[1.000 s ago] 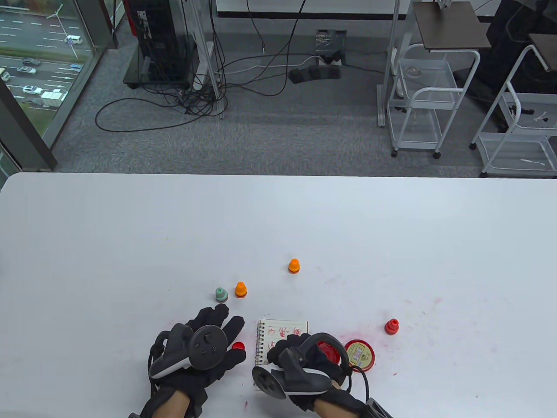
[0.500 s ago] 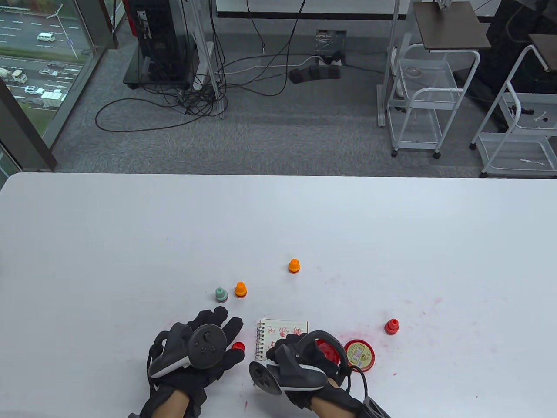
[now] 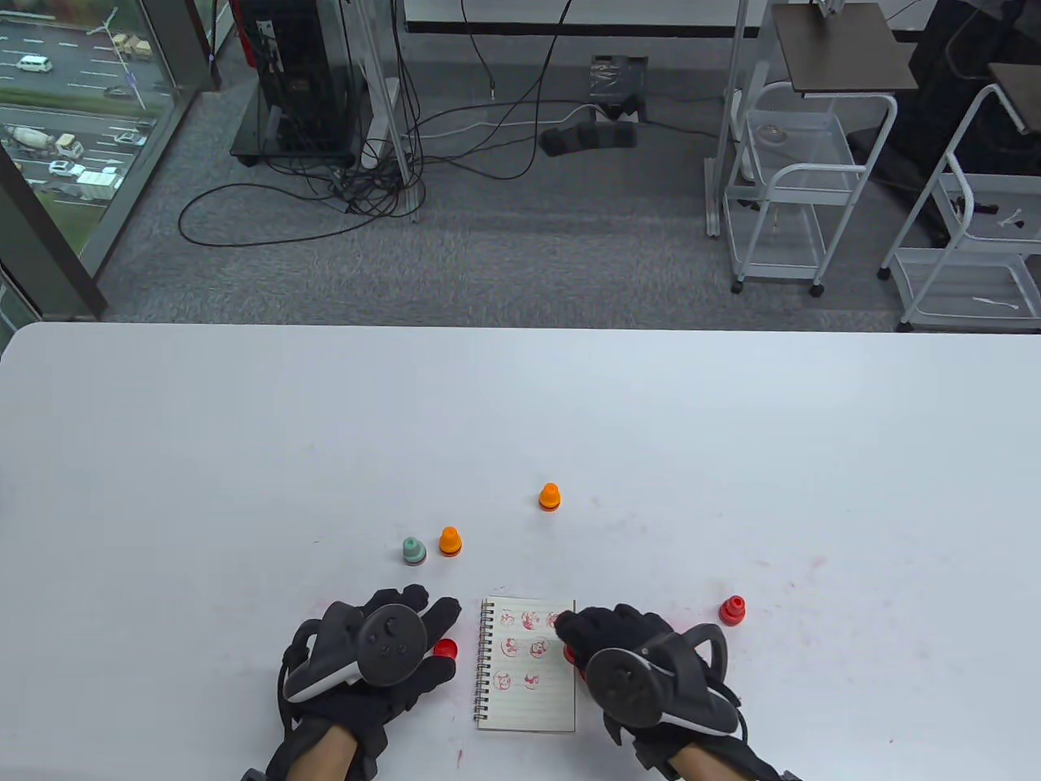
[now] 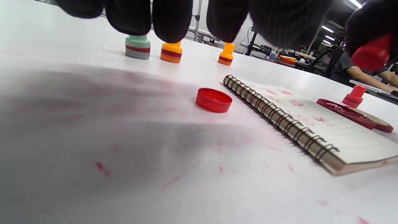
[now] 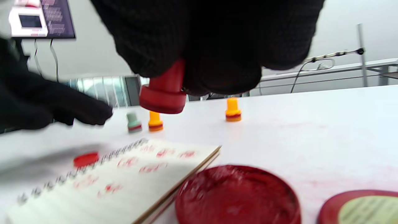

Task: Stamp reward stamp onto notebook

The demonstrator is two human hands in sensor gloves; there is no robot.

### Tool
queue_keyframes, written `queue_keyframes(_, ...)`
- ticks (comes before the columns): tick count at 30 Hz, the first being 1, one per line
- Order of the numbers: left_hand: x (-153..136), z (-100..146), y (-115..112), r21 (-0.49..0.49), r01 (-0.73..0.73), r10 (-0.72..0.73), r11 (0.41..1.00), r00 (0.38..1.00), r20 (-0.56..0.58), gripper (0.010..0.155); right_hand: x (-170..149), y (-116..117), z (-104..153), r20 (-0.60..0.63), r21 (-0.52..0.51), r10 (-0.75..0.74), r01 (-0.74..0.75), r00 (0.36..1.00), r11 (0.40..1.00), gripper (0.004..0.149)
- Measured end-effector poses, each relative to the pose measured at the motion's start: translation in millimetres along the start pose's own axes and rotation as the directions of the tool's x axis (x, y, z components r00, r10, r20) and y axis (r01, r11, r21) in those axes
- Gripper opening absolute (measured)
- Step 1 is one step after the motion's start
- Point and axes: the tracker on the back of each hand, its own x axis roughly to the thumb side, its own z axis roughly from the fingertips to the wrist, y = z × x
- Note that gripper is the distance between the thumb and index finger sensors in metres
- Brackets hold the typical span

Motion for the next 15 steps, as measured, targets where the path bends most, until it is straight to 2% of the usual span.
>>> queue_keyframes(3, 0.6, -3.9, -6.2, 0.005, 0.026, -0.026, 1.0, 1.0, -0.005, 0.081, -22.3, 2.5, 15.4, -0.051, -0.173, -0.191, 0.179, 0.98, 0.968, 0.044)
queue_keyframes(5, 0.0, -7.5, -9.9, -0.019, 0.045, -0.046, 0.999, 0.999, -0.015, 0.083, -30.4, 0.0, 19.4, -0.073, -0.131, -0.243, 0.232, 0.967, 0.964, 0.044)
queue_keyframes(7, -0.5, -11.3, -13.6, -0.031, 0.07, -0.071, 0.997, 0.997, -0.026, 0.083, -36.8, -4.4, 23.7, -0.093, -0.203, -0.251, 0.229, 0.964, 0.952, 0.044)
queue_keyframes(11, -0.4, -18.3, -21.3, -0.074, 0.103, -0.106, 0.992, 0.994, -0.035, 0.082, -45.3, -7.8, 25.5, -0.104, -0.224, -0.323, 0.294, 0.941, 0.929, 0.044)
queue_keyframes(15, 3.6, -22.0, -23.8, -0.072, 0.14, -0.143, 0.988, 0.989, -0.041, 0.079, -47.4, -6.0, 25.3, -0.111, -0.214, -0.336, 0.308, 0.935, 0.927, 0.044)
